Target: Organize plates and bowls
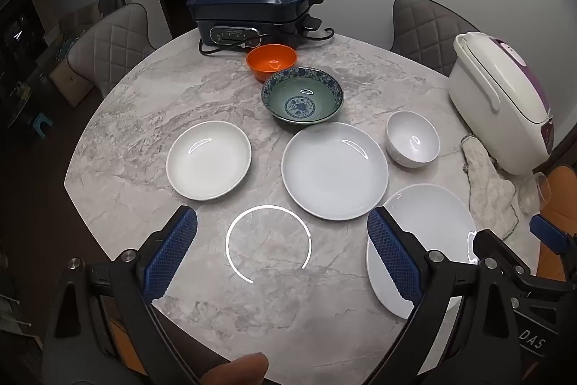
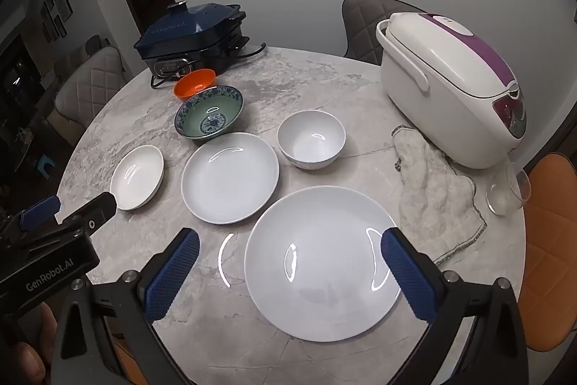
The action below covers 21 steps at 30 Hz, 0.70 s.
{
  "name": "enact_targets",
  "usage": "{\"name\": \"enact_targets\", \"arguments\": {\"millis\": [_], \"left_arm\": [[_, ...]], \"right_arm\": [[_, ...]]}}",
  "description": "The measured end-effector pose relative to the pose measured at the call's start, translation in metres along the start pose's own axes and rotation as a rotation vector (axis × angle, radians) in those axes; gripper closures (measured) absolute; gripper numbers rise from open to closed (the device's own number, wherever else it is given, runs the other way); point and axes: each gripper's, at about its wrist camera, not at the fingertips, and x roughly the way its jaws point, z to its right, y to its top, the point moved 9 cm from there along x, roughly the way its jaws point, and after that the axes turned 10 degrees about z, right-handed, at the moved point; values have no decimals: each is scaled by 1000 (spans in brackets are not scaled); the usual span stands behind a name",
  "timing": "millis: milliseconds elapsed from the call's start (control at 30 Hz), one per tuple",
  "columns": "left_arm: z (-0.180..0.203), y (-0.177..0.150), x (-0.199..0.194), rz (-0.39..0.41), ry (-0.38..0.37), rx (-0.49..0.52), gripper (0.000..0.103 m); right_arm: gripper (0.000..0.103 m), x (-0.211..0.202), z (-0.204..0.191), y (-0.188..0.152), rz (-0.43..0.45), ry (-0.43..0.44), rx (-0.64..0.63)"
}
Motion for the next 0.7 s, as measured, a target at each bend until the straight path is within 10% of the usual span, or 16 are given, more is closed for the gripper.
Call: {"name": "enact_targets", "arguments": {"millis": [700], "left_arm": [[-5, -6, 2, -13, 18, 15, 7]], "right_arm": [[0, 3, -1, -1, -5, -9, -9]]}}
